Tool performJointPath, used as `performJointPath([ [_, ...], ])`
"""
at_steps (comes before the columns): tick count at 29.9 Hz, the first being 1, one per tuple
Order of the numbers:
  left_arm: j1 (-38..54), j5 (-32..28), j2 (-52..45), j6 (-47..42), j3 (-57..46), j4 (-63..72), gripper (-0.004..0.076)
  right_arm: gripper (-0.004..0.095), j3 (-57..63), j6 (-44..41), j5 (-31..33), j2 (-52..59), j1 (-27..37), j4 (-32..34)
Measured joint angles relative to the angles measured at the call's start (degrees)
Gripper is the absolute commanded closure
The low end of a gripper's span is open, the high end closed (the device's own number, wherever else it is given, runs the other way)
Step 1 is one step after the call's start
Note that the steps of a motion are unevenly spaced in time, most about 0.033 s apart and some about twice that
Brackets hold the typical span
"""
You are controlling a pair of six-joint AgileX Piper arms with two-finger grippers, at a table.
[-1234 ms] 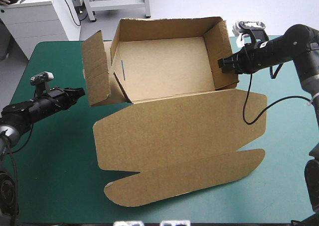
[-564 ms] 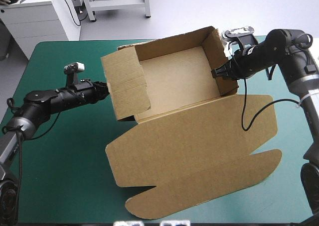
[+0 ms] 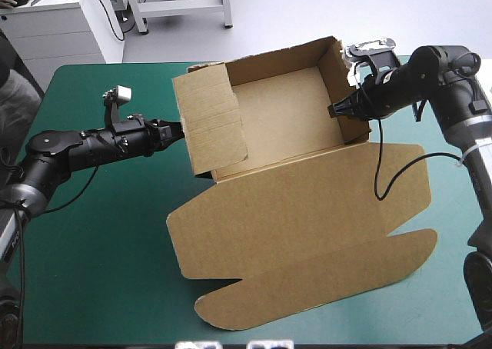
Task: Fold the box
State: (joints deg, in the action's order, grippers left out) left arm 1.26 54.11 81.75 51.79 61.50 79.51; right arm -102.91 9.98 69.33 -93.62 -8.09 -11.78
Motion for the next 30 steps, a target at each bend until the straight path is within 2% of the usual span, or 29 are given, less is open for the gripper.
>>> performJointPath([
  [7, -2.44, 1.57, -1.35, -0.53, 0.93, -0.20, 0.0729, 0.0920, 0.00, -0.17, 0.25, 0.00, -0.09, 3.29],
  [9, -2.79, 2.06, -1.48, -0.86, 1.05, -0.30, 0.0702, 0.0920, 0.00, -0.32, 0.43, 0.00, -0.09, 3.97],
  [11, -2.93, 2.49, -1.51, -0.89, 1.05, -0.67, 0.0633, 0.0920, 0.00, -0.37, 0.50, 0.00, -0.13, 4.26],
  [16, -2.98, 2.80, -1.55, -1.03, 1.05, -1.39, 0.0308, 0.0920, 0.00, -0.37, 0.60, 0.00, -0.20, 4.51],
  [18, -2.98, 2.87, -1.55, -1.59, 1.05, -1.51, 0.0227, 0.0920, 0.00, -0.37, 0.60, 0.00, -0.20, 4.62],
  [30, -2.98, 2.89, -1.55, -2.42, 1.05, 2.59, 0.0261, 0.0920, 0.00, -0.43, 1.01, -0.04, -0.20, 4.79],
])
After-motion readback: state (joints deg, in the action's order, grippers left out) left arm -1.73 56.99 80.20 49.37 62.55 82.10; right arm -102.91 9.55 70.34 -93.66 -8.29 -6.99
